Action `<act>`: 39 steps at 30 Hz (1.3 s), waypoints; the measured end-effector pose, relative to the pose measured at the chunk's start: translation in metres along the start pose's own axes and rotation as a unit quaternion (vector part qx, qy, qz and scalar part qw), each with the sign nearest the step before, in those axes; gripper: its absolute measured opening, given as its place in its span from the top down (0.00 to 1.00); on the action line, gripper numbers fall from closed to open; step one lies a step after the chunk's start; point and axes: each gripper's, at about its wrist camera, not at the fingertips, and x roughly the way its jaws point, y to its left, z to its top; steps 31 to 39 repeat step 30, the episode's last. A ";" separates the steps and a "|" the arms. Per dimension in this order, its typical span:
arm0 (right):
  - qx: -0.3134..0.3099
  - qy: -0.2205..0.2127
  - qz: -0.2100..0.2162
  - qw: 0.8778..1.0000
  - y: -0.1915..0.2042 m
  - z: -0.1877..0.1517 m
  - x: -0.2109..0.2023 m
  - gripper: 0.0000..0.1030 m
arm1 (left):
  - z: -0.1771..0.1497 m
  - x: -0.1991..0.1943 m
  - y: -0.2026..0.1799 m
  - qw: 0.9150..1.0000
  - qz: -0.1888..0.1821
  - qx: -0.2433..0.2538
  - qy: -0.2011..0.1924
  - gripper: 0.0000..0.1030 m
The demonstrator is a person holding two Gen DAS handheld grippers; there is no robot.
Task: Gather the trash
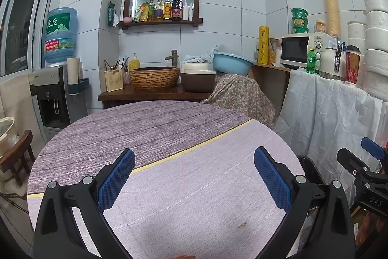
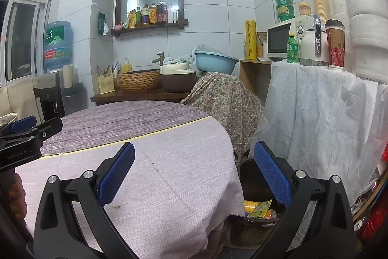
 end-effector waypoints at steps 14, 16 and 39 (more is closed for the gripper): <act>0.004 0.003 -0.003 1.000 -0.004 -0.003 0.002 0.06 | 0.000 0.004 -0.001 1.000 -0.006 0.003 0.008 0.05; 0.004 0.003 -0.004 1.000 -0.004 -0.003 0.002 0.06 | 0.000 0.004 -0.002 1.000 -0.005 0.005 0.008 0.05; 0.003 0.008 -0.004 1.000 -0.003 -0.002 0.002 0.06 | -0.003 0.008 -0.001 1.000 -0.005 0.007 0.019 0.05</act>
